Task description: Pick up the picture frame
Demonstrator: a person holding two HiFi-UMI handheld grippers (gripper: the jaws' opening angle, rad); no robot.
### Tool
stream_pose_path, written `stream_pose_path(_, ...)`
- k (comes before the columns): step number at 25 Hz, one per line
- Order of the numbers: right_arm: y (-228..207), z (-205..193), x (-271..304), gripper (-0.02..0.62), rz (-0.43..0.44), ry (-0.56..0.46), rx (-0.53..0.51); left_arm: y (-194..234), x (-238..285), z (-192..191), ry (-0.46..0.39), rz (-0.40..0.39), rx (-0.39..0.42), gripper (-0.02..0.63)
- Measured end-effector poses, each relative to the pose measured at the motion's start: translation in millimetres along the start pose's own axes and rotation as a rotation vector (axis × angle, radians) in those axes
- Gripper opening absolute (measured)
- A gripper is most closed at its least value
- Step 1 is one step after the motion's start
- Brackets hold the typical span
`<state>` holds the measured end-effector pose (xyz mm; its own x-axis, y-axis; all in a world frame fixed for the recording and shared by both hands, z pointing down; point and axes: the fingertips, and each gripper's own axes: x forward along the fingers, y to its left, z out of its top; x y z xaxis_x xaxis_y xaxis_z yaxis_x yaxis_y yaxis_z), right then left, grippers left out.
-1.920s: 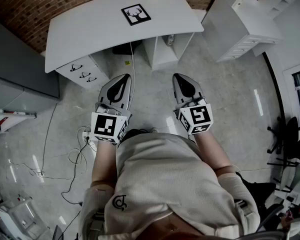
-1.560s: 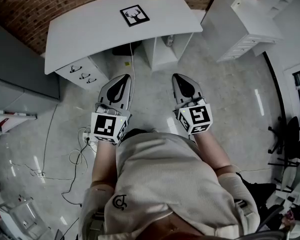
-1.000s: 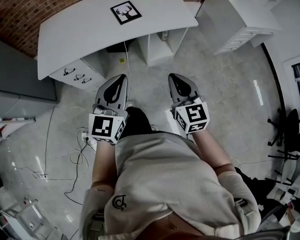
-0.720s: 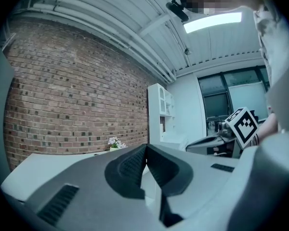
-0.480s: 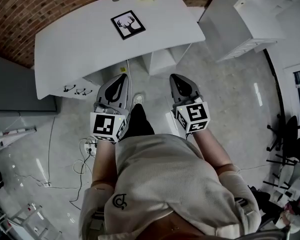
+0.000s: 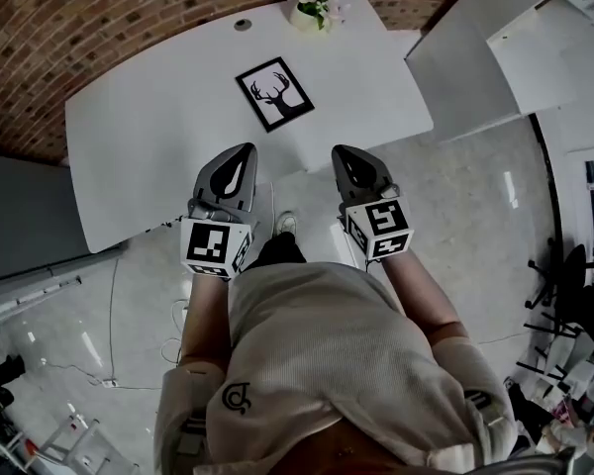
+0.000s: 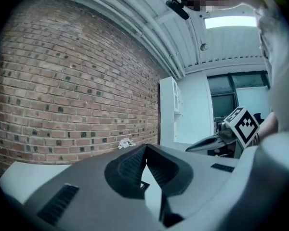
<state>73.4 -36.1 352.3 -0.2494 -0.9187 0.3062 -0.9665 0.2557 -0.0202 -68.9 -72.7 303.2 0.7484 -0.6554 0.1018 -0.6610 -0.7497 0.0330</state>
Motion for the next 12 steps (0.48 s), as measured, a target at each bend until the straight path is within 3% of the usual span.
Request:
stream_pose_path(6, -9.5, 14.1, 72.0, 0.008, 0.014, 0.042, -0.006, 58.8, 40.2, -6.4, 0.022, 0.001, -0.033, 0.012)
stream_pose_path(12, -23.5, -2.9, 124.0, 0.008, 0.057, 0.134, -0.031, 95.0, 62.6, -24.9, 0.014, 0.042, -0.091, 0.012)
